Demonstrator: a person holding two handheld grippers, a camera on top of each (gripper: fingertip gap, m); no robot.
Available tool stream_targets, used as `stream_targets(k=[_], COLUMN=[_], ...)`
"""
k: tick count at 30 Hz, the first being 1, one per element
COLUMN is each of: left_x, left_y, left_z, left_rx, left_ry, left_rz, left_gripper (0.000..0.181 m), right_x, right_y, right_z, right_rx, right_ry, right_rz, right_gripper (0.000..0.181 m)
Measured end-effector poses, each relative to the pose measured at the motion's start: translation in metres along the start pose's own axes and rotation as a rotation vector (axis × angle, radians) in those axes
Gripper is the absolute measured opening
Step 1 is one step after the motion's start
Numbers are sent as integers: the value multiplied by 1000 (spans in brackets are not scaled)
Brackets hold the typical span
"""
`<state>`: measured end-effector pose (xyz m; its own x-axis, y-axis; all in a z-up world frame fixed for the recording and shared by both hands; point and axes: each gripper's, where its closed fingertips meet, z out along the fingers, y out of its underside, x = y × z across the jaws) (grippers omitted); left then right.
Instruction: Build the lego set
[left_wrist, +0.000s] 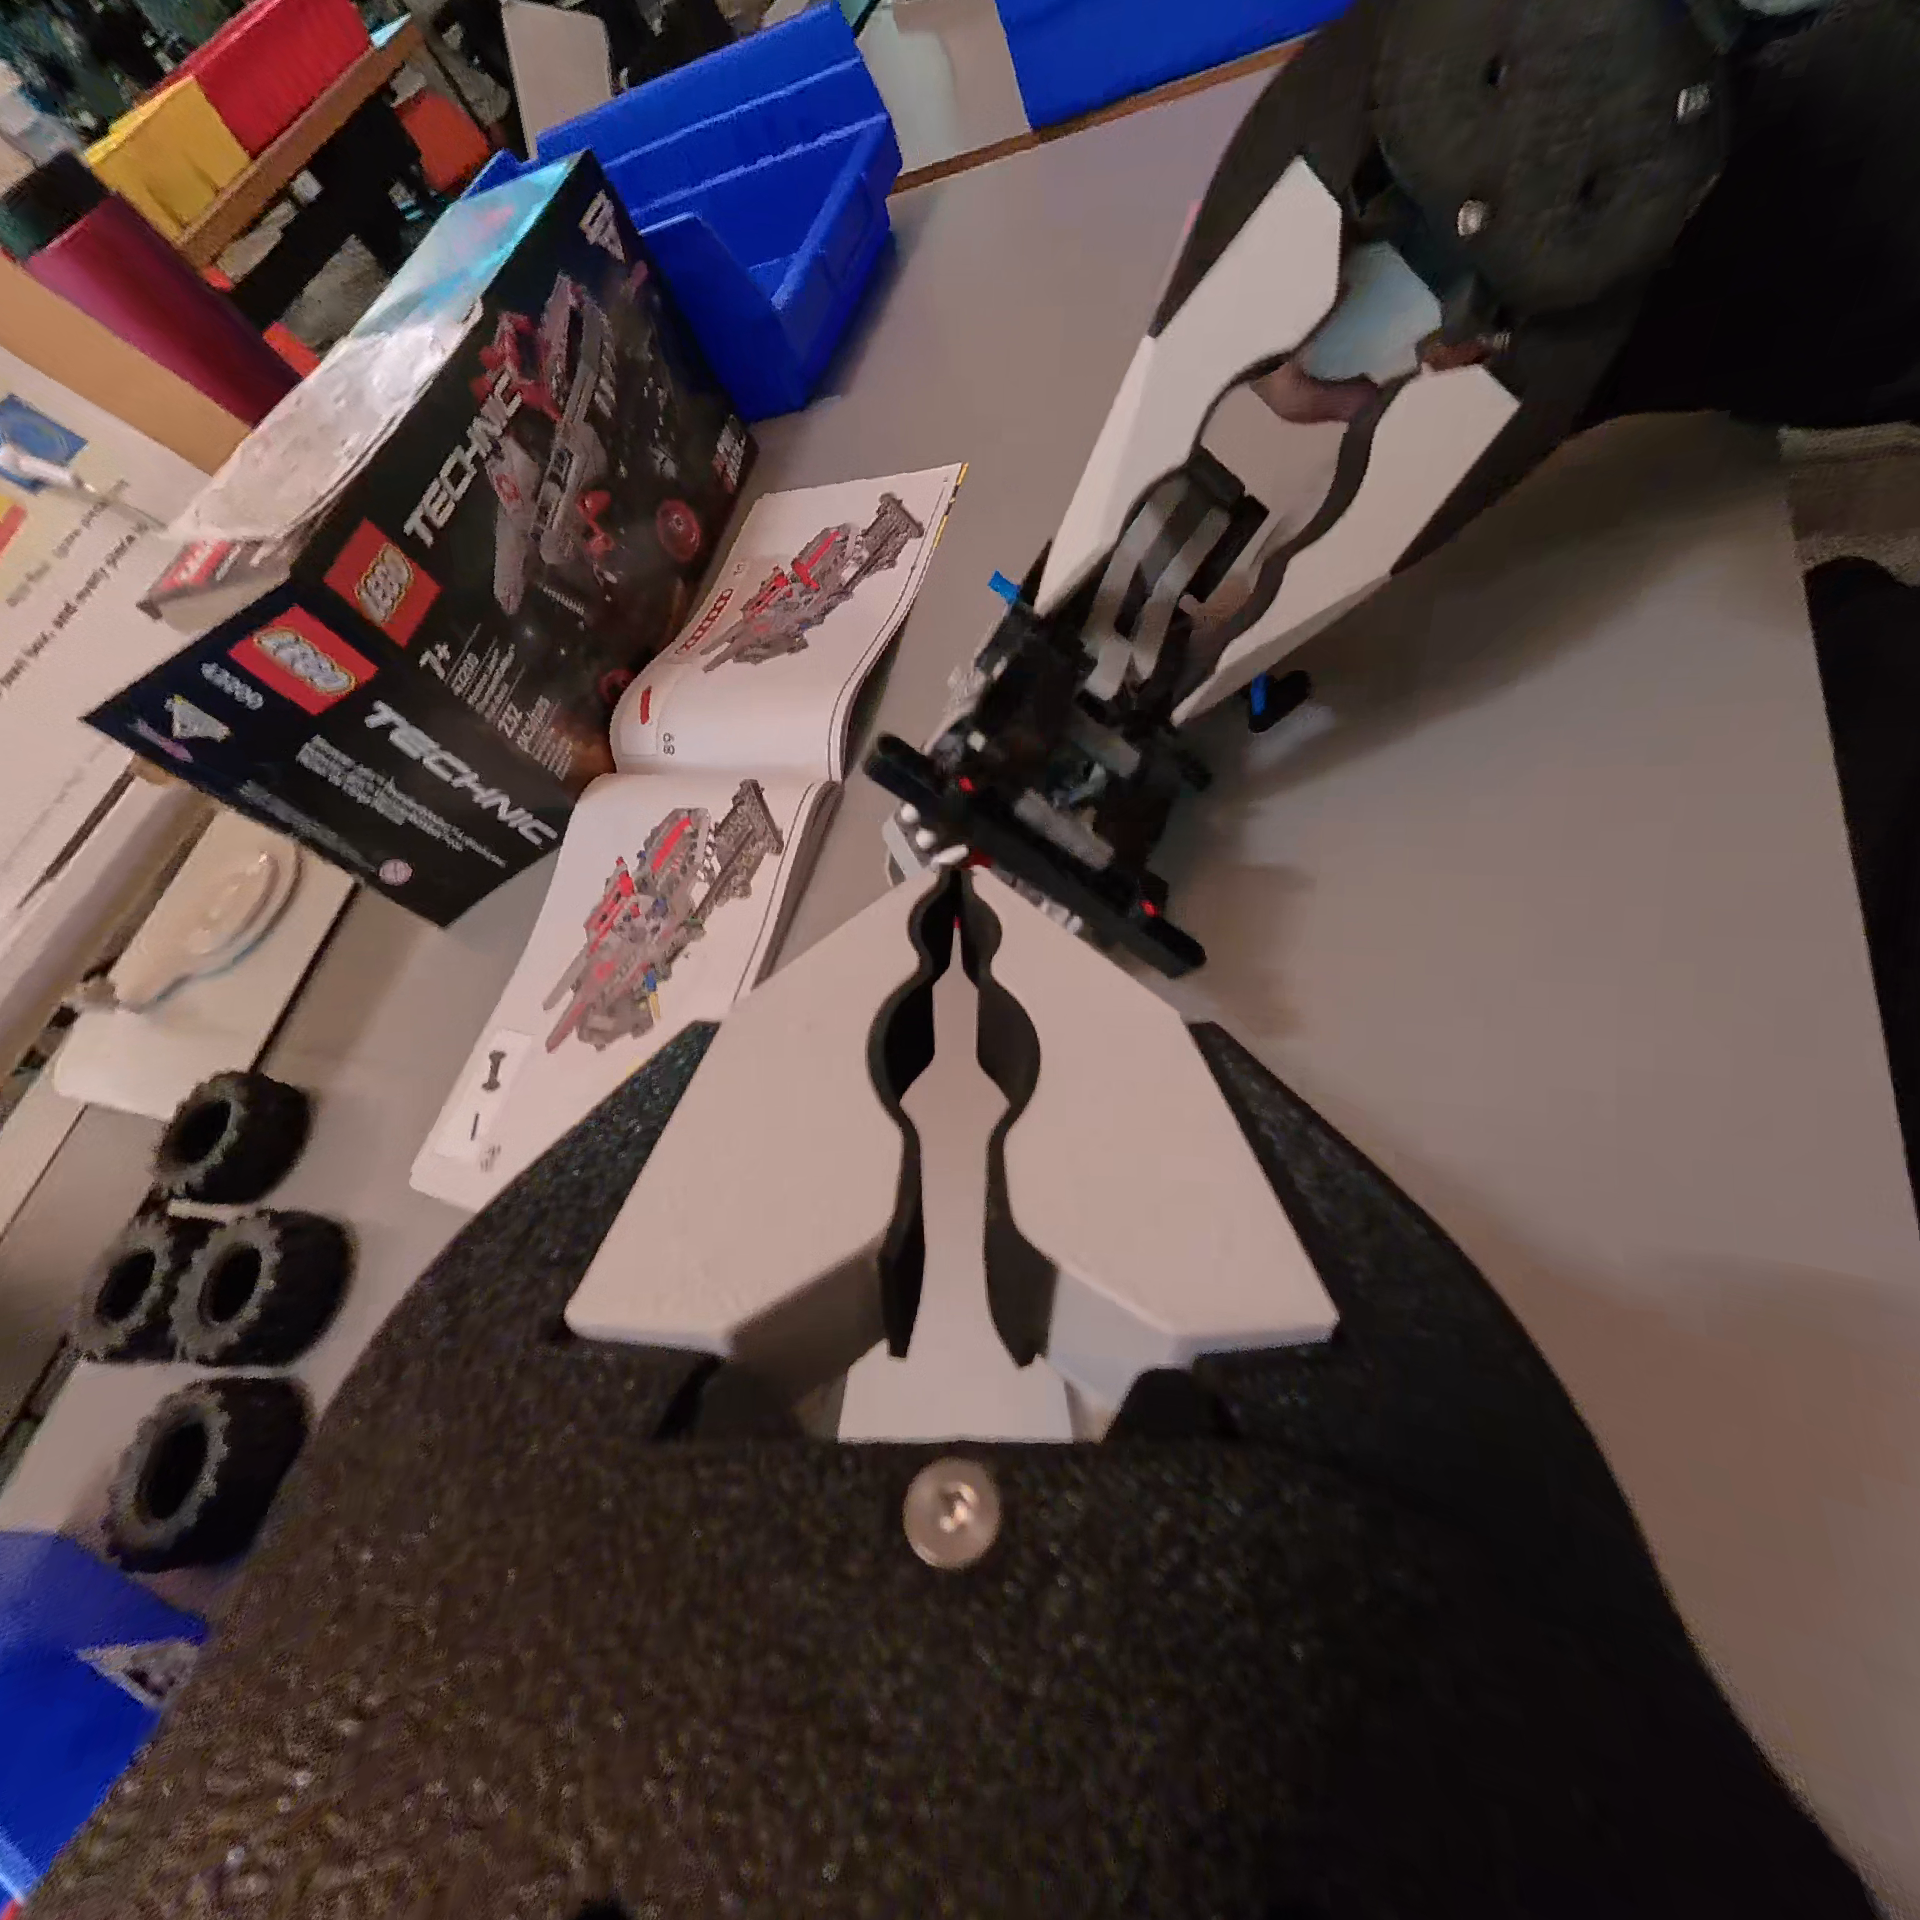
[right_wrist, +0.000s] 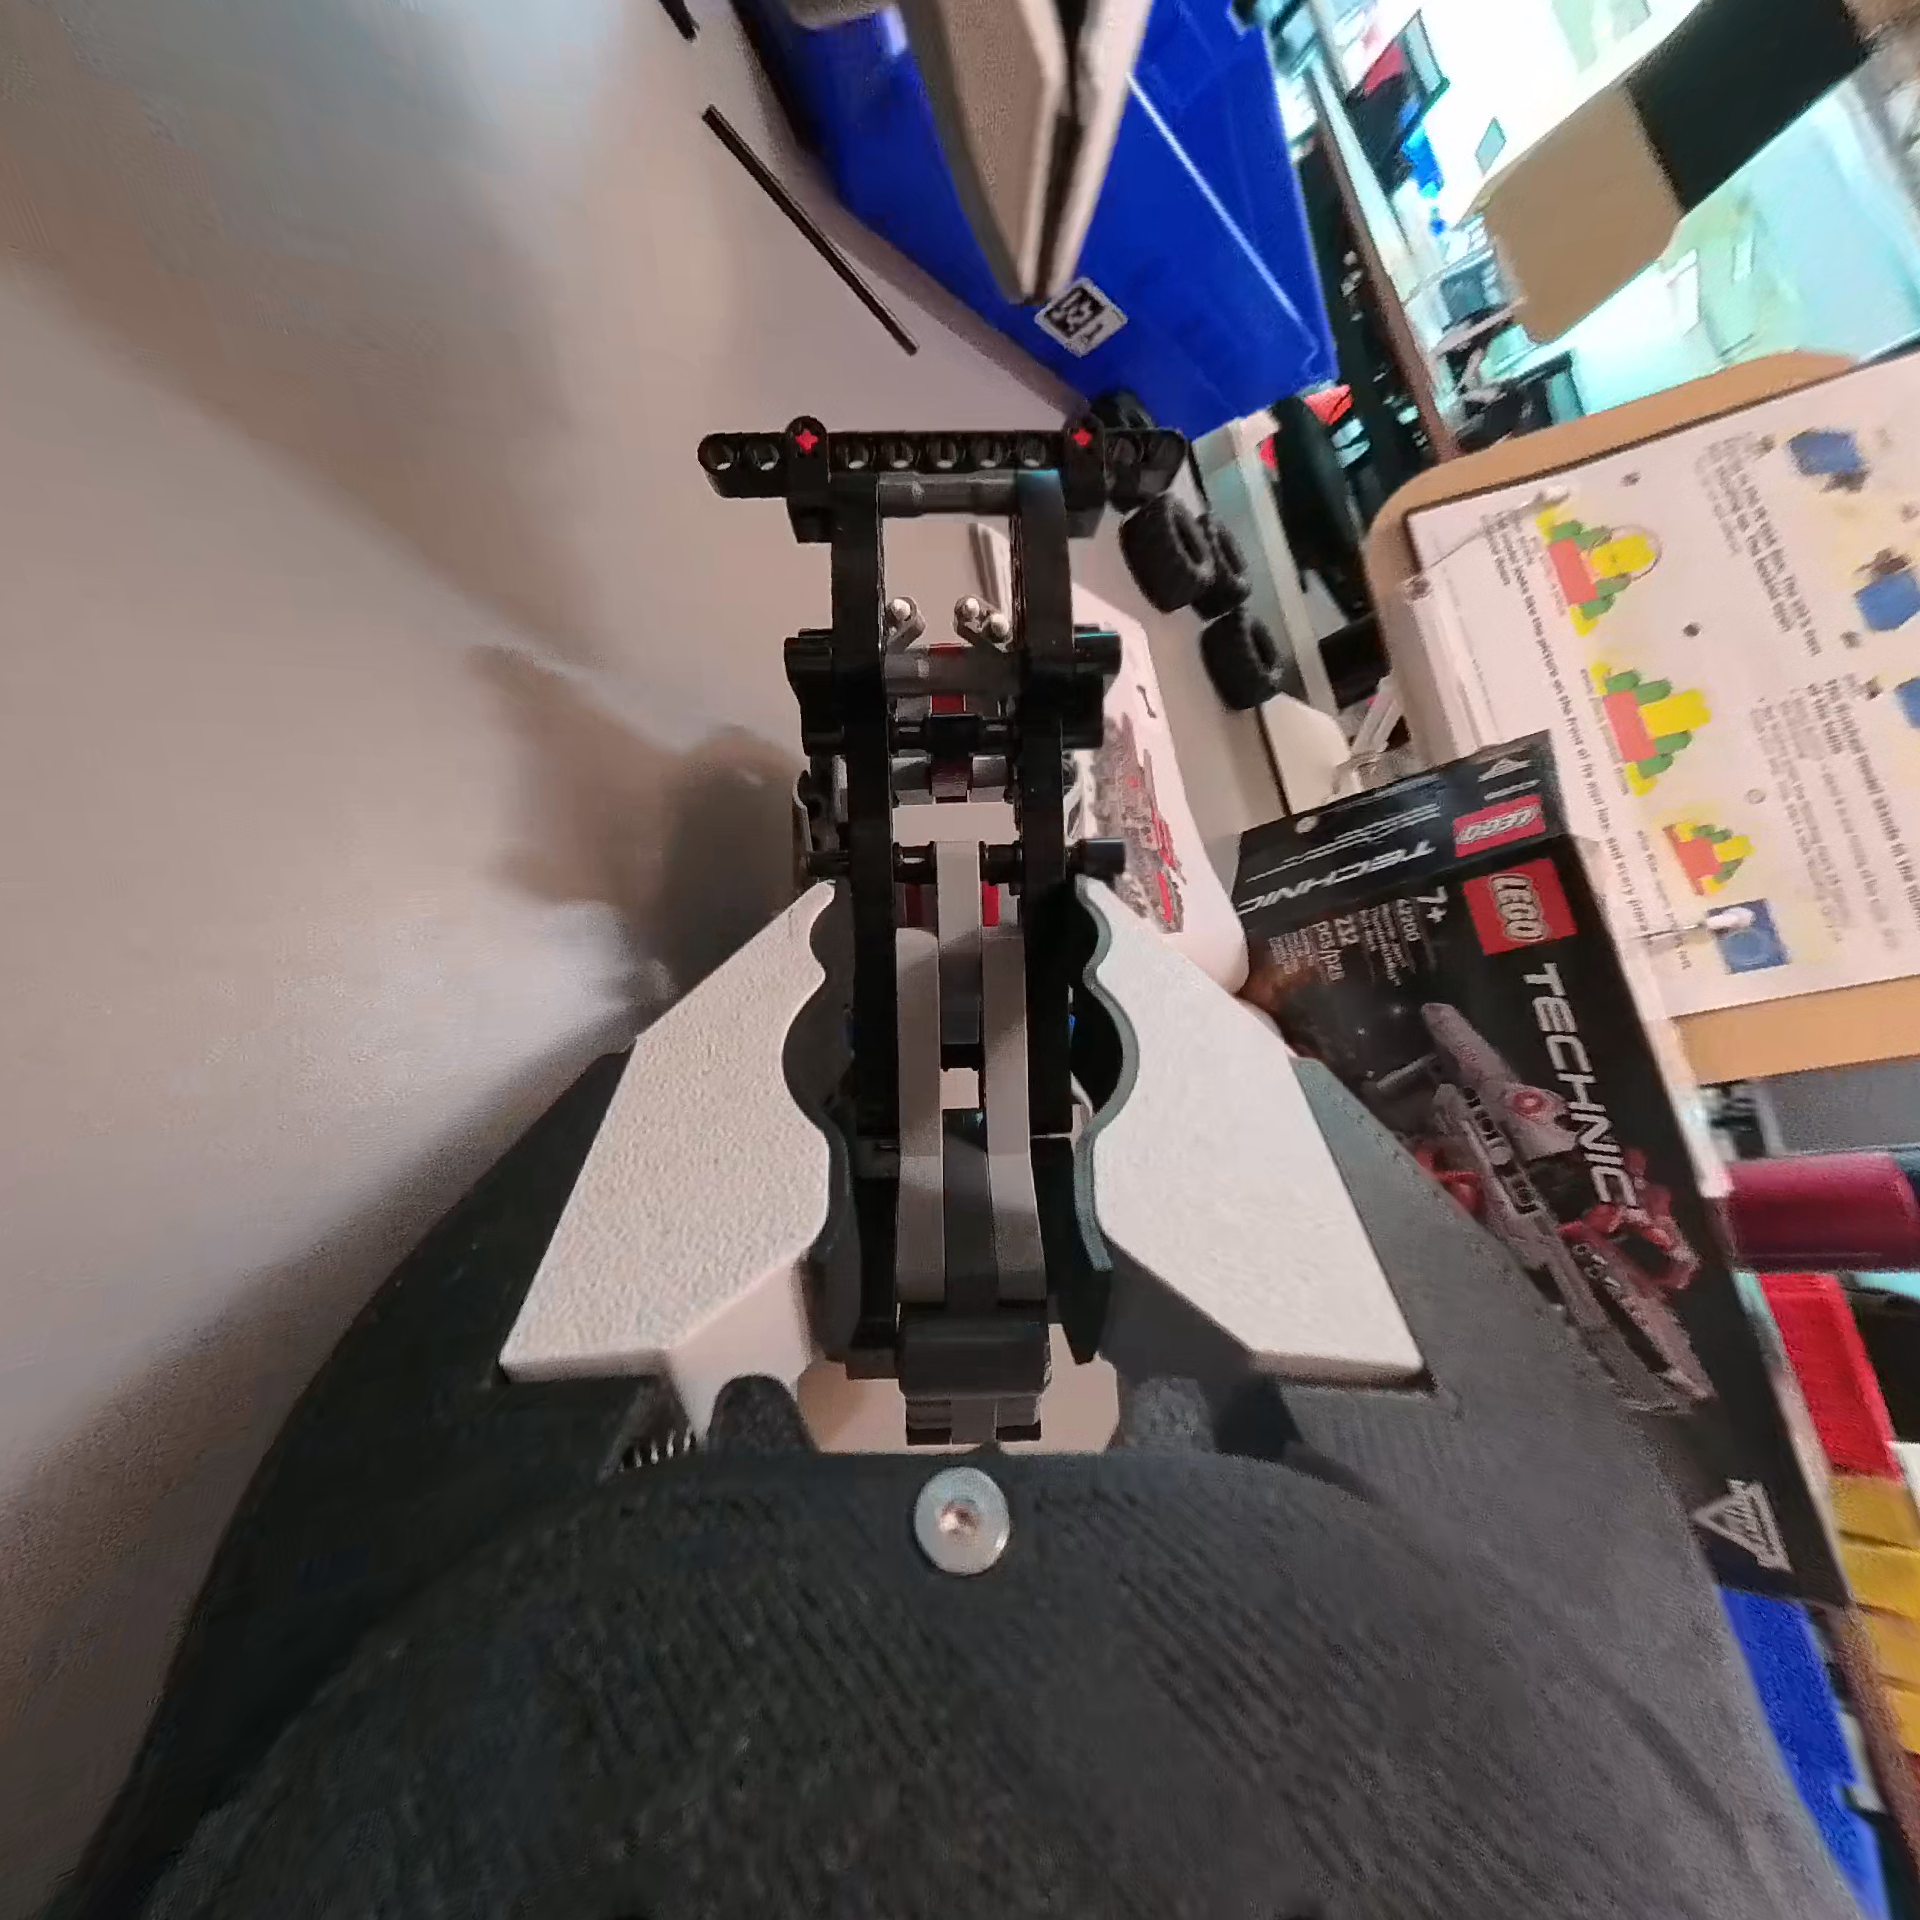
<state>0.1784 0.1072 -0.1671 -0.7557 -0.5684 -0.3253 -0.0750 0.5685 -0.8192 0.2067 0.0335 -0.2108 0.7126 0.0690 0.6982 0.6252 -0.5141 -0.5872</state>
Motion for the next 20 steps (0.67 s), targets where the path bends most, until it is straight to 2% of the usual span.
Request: stream_targets(k=[4, 8, 12, 15, 20], left_x=[-4, 11, 30, 34, 40], left_y=[-23, -35, -34, -29, -14], left_z=[18, 46, 60, 64, 66], left_rx=[-44, -145, -240, -301, -419], left_ry=[88, 296, 450, 464, 517], left_rz=[51, 93, 175, 242, 302], left_gripper=[0, 0, 0, 0, 0], right_x=[-13, -26, -34, -39, -41], right_y=[-3, -5, -7, -7, -7], right_z=[-4, -5, -4, -5, -6], right_rx=[42, 26, 10, 16, 24], right_ry=[106, 174, 221, 235, 273], right_rz=[-131, -286, -394, -473, -473], right_gripper=[40, 40, 40, 39, 39])
